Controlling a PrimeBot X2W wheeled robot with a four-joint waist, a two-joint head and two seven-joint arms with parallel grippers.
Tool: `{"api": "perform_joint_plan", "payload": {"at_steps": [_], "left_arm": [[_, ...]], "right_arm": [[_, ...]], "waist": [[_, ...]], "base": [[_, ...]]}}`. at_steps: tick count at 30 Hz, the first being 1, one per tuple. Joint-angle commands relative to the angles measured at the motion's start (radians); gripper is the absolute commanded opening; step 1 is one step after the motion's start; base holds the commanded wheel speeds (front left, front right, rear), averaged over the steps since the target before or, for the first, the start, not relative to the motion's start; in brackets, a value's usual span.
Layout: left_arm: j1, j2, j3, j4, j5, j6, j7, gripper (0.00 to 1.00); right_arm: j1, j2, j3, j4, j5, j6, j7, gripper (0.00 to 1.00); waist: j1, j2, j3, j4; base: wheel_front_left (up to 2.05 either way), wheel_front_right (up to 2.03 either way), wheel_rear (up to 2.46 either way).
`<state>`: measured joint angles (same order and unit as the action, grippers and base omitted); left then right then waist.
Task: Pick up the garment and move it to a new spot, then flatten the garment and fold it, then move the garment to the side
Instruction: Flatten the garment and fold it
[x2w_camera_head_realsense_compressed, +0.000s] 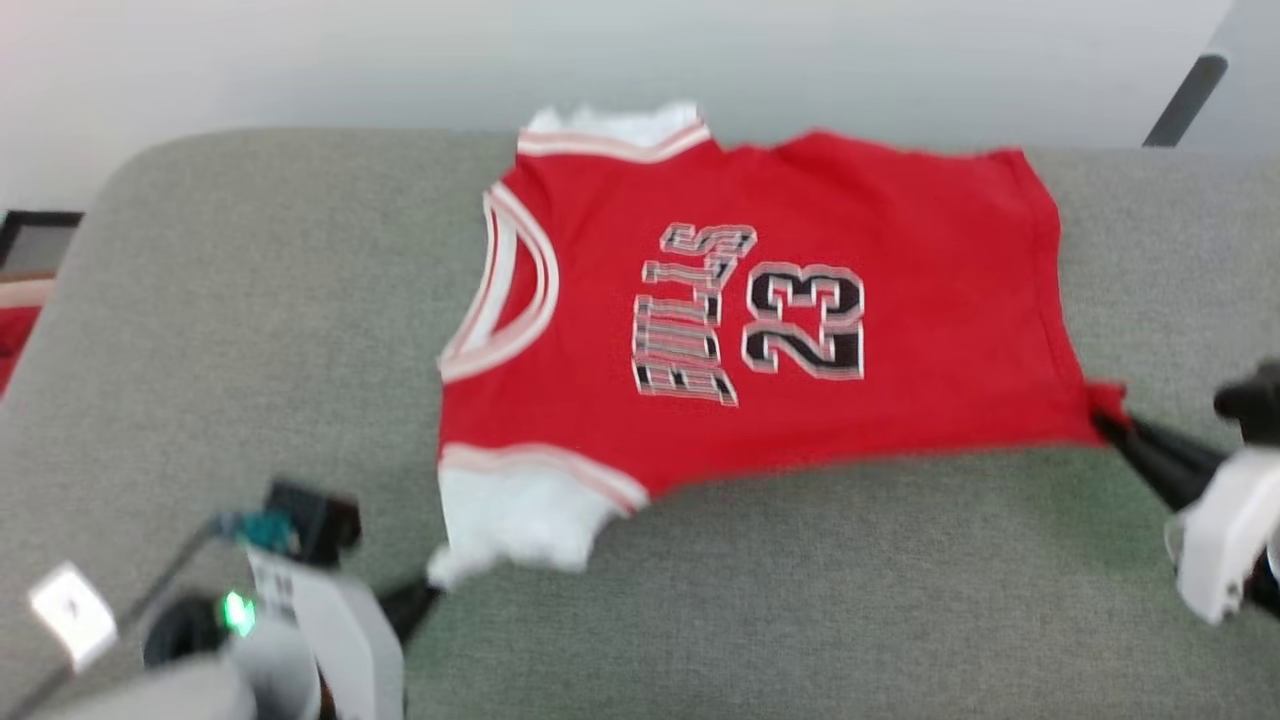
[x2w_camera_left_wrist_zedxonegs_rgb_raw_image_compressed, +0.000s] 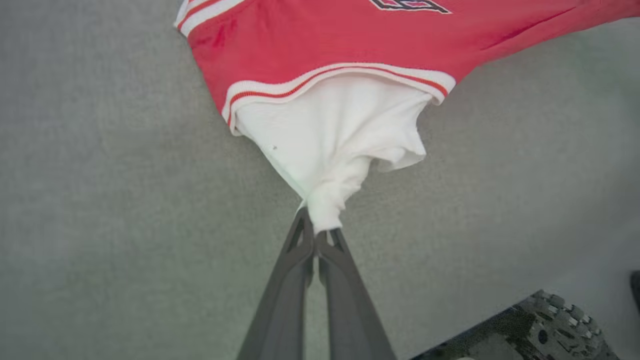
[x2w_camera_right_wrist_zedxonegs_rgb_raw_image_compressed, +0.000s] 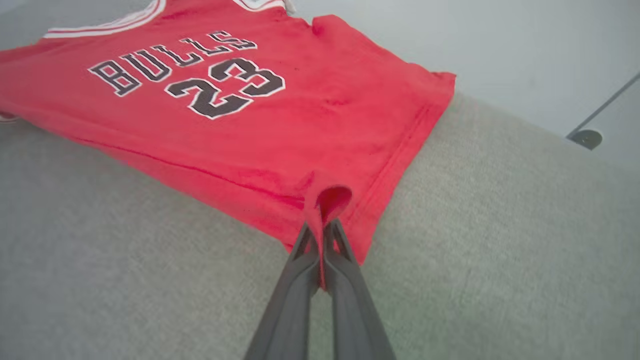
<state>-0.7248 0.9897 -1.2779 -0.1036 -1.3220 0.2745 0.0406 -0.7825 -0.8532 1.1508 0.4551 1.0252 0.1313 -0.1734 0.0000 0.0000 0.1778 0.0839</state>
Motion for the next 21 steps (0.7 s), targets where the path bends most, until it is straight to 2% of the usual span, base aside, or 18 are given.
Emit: {"api": "perform_joint_plan", "payload": {"at_steps": [1, 6, 11, 16, 21], "left_arm": [[0.067, 0.019, -0.001, -0.051, -0.033, 0.049, -0.013, 0.00], [0.201, 0.050, -0.001, -0.165, -0.115, 0.153, -0.066, 0.00], [0.332, 0.052, 0.002, -0.252, -0.216, 0.231, -0.127, 0.00], [0.427, 0.062, 0.013, -0.318, -0.286, 0.291, -0.193, 0.00], [0.412, 0.102, 0.032, -0.356, -0.253, 0.331, -0.228, 0.00]], "right_arm": [[0.057, -0.021, -0.014, -0.028, 0.013, -0.001, 0.006, 0.00], [0.200, -0.064, -0.039, -0.105, 0.038, -0.001, 0.023, 0.00], [0.344, -0.098, -0.083, -0.172, 0.064, -0.001, 0.029, 0.00], [0.475, -0.116, -0.141, -0.224, 0.085, -0.001, 0.032, 0.00], [0.559, -0.104, -0.226, -0.260, 0.085, -0.001, 0.040, 0.00]], "waist": [[0.0000, 0.0000, -0.022, 0.014], [0.0000, 0.0000, -0.035, 0.023], [0.0000, 0.0000, -0.036, 0.028], [0.0000, 0.0000, -0.024, 0.025], [0.0000, 0.0000, -0.007, 0.009]], "base": [[0.00, 0.00, 0.00], [0.00, 0.00, 0.00], [0.00, 0.00, 0.00], [0.00, 0.00, 0.00], [0.00, 0.00, 0.00]]}}
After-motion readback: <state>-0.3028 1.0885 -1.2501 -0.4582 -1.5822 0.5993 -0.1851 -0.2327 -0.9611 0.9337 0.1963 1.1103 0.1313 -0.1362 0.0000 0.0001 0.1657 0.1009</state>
